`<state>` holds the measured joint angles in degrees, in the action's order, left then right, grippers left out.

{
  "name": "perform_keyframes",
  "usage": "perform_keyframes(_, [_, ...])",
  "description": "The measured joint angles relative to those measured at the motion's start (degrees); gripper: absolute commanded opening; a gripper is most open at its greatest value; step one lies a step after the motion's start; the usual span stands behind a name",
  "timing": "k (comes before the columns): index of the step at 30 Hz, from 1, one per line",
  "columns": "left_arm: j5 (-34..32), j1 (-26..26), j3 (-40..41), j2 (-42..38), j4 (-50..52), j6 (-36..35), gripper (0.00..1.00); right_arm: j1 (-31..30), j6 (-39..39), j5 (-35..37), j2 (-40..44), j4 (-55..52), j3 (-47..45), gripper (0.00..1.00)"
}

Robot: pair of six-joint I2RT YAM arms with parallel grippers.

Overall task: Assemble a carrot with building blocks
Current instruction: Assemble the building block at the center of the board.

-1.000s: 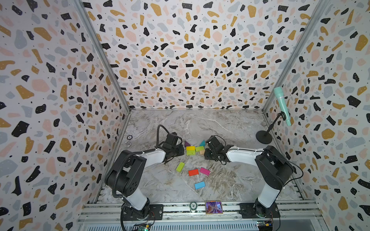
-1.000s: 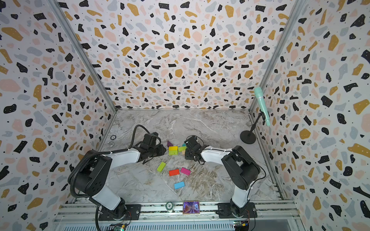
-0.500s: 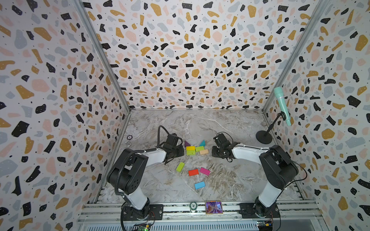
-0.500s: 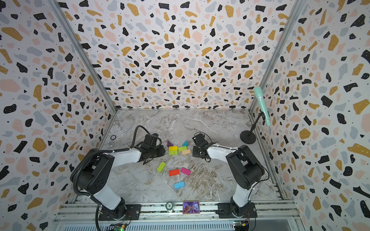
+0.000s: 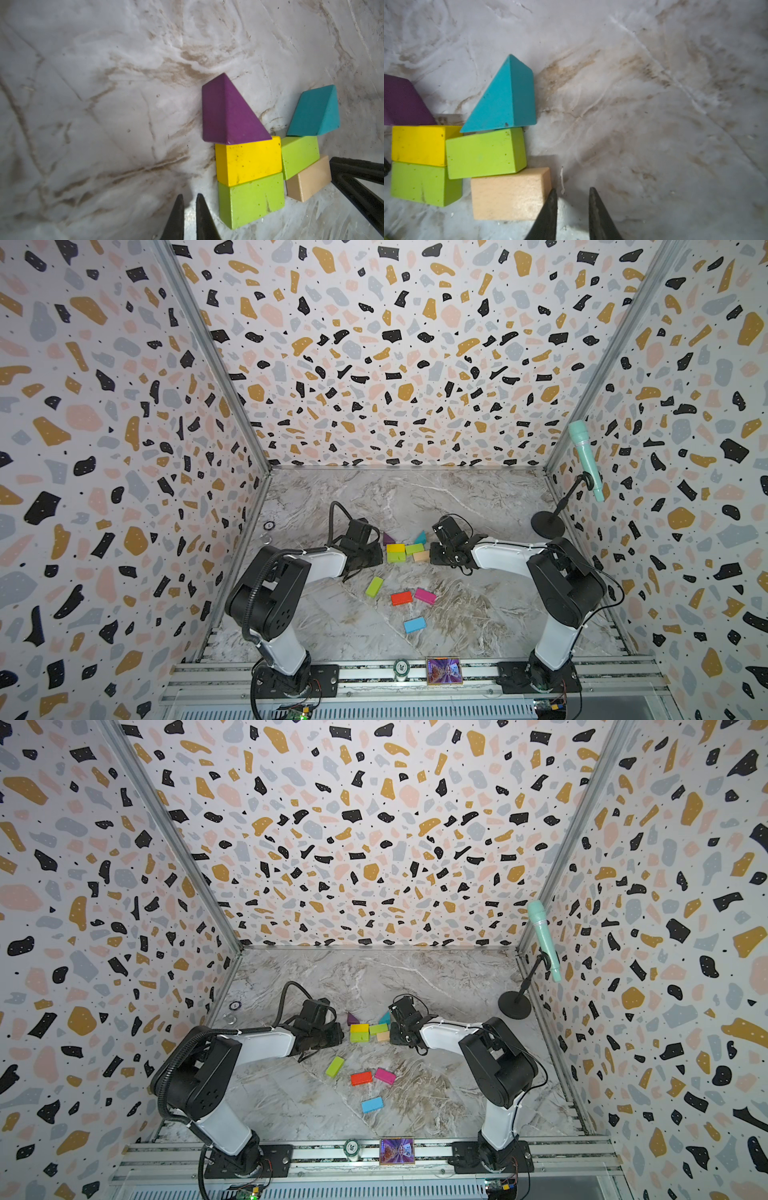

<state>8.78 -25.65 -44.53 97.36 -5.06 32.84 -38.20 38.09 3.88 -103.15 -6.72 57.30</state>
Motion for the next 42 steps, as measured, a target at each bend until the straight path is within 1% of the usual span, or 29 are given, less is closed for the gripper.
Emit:
perform_keyframes(11, [0.8, -0.6, 0.0, 0.1, -0.2, 0.0, 0.14, -2.1, 1.9, -0.2, -0.2, 0.0, 0.3, 0.28])
perform_keyframes(36, [2.6, -1.5, -0.6, 1.4, -1.6, -0.1, 0.13, -2.1, 3.8, -1.7, -1.6, 0.5, 2.0, 0.29])
perform_keyframes(42, [2.7, -1.5, -0.8, 1.5, -1.6, 0.0, 0.13, -0.7, 4.5, -2.1, -1.4, 0.8, 1.8, 0.29])
